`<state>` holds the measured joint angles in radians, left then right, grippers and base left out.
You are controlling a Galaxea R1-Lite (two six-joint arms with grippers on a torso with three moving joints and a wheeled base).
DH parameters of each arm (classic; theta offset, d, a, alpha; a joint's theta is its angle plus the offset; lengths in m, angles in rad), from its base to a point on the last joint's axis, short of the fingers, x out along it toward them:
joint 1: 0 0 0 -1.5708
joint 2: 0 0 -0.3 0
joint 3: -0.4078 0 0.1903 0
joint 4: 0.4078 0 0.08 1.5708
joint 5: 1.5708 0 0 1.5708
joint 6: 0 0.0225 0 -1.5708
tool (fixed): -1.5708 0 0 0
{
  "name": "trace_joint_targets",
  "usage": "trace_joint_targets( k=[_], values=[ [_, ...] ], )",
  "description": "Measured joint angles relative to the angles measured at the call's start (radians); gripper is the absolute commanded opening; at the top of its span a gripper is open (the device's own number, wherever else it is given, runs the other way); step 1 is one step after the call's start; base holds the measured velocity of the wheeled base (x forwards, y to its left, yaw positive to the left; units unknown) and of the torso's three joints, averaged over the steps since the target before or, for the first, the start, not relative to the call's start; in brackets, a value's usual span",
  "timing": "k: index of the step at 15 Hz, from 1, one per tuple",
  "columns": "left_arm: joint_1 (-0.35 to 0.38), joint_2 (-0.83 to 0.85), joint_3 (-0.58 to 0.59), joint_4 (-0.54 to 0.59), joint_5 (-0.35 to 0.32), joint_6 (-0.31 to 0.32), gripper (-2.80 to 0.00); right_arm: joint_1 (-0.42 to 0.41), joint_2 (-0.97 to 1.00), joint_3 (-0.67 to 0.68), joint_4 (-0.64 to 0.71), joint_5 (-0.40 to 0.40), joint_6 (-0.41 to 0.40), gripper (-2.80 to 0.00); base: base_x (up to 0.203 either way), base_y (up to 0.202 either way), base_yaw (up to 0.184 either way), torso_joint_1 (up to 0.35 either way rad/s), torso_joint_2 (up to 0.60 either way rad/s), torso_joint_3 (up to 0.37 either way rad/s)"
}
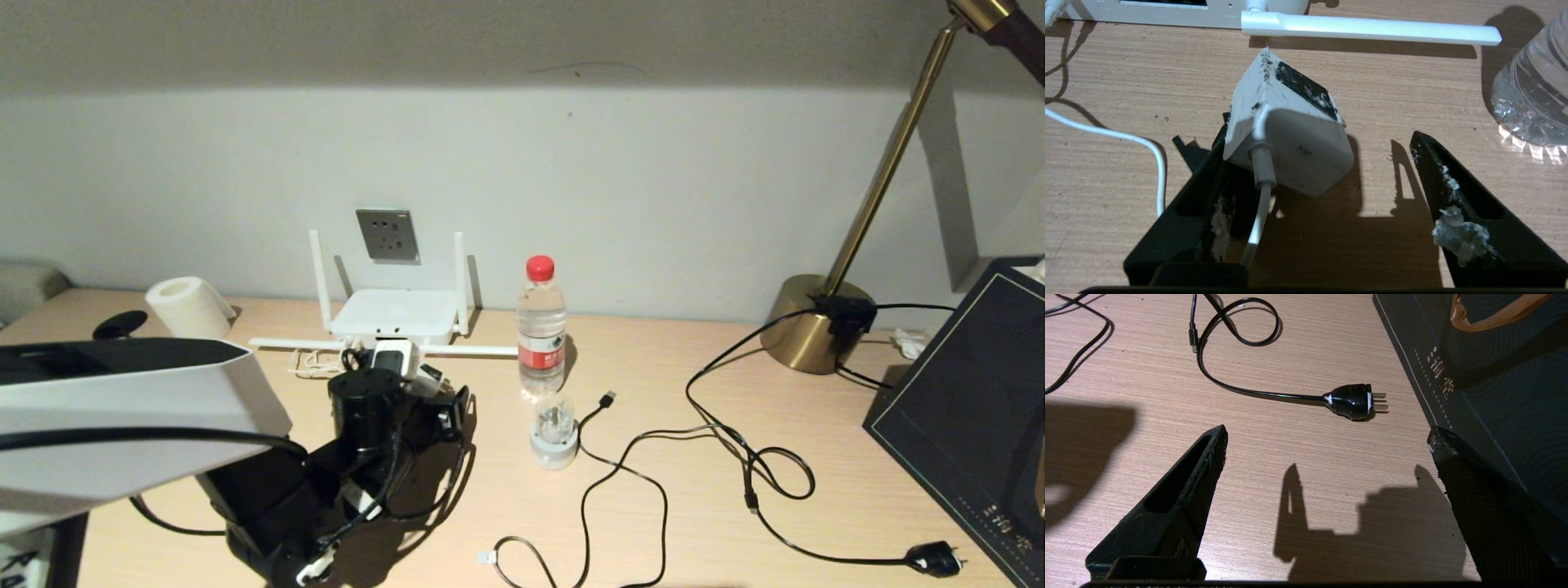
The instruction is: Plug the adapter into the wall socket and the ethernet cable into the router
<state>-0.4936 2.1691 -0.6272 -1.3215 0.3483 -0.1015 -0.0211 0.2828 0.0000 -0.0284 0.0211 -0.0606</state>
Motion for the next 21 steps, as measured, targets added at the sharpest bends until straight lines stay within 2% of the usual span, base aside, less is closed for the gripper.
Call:
trace_joint_targets(
  k=[5,10,16,21],
  values=[
    [-0.029,-0.006,0.05,-0.041,0.002,0.017,0.0,0.004,0.0,0.0,0.0,0.0,0.001,0.0,0.0,0.0,0.0,0.0,0.0,0.0],
    [-0.089,-0.019,0.058,-0.044,0.048,0.03,0.0,0.004,0.0,0.0,0.0,-0.002,0.005,0.0,0.0,0.0,0.0,0.0,0.0,0.0],
    [-0.114,-0.022,0.06,-0.044,0.058,0.045,0.0,0.006,0.0,0.0,0.0,-0.001,0.004,0.0,0.0,0.0,0.0,0.0,0.0,0.0],
    [-0.185,-0.023,0.058,-0.044,0.092,0.067,0.0,0.007,0.001,0.0,0.0,-0.002,0.004,0.0,0.0,0.0,0.0,0.0,0.0,0.0]
  ],
)
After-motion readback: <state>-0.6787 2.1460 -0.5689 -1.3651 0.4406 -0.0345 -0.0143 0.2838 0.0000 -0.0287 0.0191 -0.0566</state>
